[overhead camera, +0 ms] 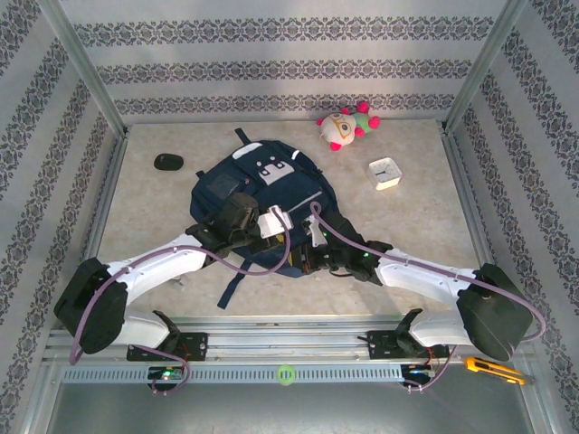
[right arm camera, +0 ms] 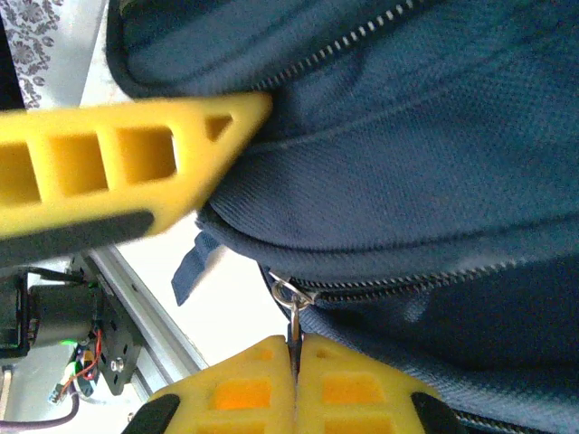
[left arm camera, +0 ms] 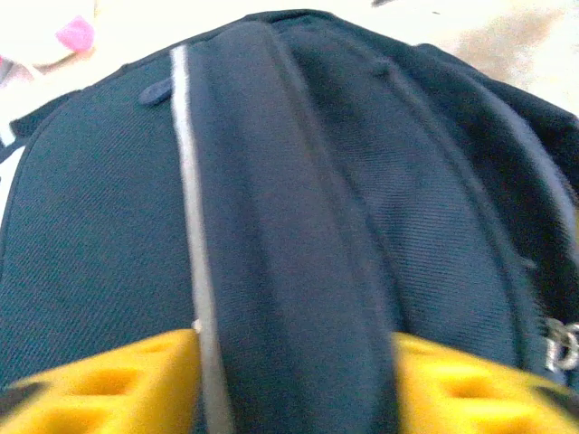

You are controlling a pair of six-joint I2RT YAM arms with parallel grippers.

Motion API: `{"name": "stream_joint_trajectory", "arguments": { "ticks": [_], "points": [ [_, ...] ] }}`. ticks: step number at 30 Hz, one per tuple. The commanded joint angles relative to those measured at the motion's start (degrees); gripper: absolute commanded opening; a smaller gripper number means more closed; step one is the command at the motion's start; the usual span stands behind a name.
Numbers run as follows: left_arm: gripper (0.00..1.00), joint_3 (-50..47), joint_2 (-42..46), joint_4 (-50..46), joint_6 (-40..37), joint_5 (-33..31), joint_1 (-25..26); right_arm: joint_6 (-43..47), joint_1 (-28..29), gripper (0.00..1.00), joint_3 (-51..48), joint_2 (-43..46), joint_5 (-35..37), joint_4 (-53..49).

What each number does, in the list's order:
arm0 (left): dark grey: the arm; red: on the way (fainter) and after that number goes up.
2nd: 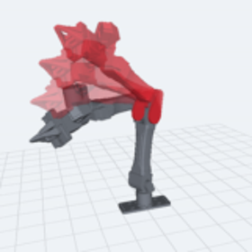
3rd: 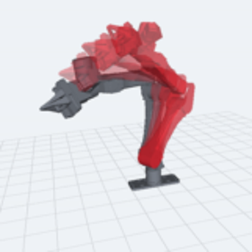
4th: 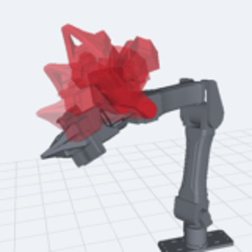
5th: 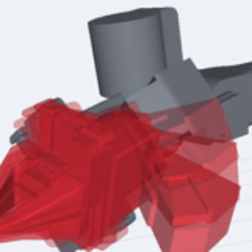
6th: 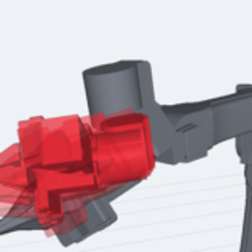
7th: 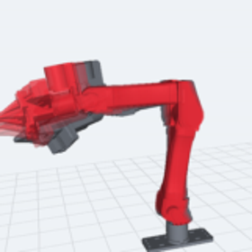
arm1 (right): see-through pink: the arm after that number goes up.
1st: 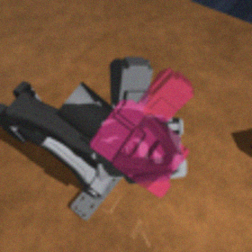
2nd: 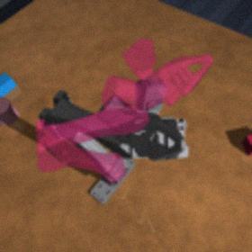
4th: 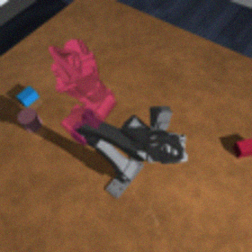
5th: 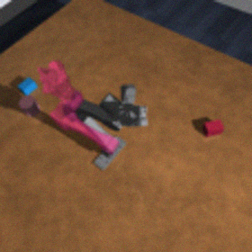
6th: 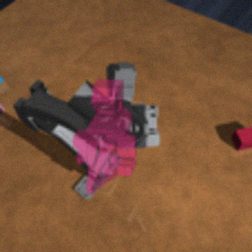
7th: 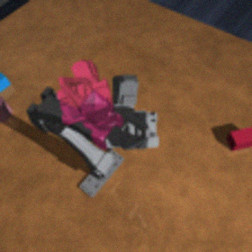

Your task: Pack books, pencil case, and school supplies into a backpack

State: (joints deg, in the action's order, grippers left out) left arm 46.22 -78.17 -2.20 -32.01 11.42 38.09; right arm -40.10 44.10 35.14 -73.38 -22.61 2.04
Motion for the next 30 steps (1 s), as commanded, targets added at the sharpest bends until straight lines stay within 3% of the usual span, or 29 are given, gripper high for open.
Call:
{"name": "stream_joint_trajectory", "arguments": {
  "ticks": [1,3,5,11,16,18,19,21,24,30],
  "points": [
    [0.26,0.3,1.3,0.8,-3.8,-2.9,-0.3,1.5,-1.8,0.00,0.5,0.7,-2.0,-0.4],
    [0.10,-0.6,2.9,-1.6,-5.6,-0.8,-0.8,1.6,-4.4,0.00,-0.1,1.2,-3.7,-1.0],
    [0.03,-0.9,4.6,-5.6,-7.1,2.6,-2.3,2.4,-7.7,0.00,-0.5,2.2,-5.6,-2.3],
    [0.00,-1.4,8.6,-13.3,-9.6,9.3,-7.2,9.8,-14.8,0.00,1.3,3.7,-9.8,-10.7],
    [0.01,-1.4,10.7,-16.4,-10.8,10.1,-8.6,14.3,-16.1,0.00,3.0,3.1,-10.1,-15.6],
    [0.05,-1.3,11.6,-17.6,-10.9,9.7,-8.7,14.3,-16.0,0.00,3.0,2.9,-10.8,-15.0],
    [0.12,-1.0,12.1,-18.4,-10.5,10.2,-8.7,14.0,-15.8,0.00,3.0,2.8,-11.3,-14.5],
    [0.41,-0.2,13.3,-18.5,-7.4,13.6,-7.7,13.8,-15.2,0.00,3.0,2.6,-12.0,-13.3],
    [0.59,1.5,13.6,-17.0,-0.4,11.1,-2.6,13.7,-15.3,0.00,3.7,2.1,-13.1,-13.4],
    [0.68,2.6,9.3,-9.7,3.1,1.5,7.0,13.4,-15.1,0.00,5.0,0.5,-14.4,-12.4]
  ]
}}
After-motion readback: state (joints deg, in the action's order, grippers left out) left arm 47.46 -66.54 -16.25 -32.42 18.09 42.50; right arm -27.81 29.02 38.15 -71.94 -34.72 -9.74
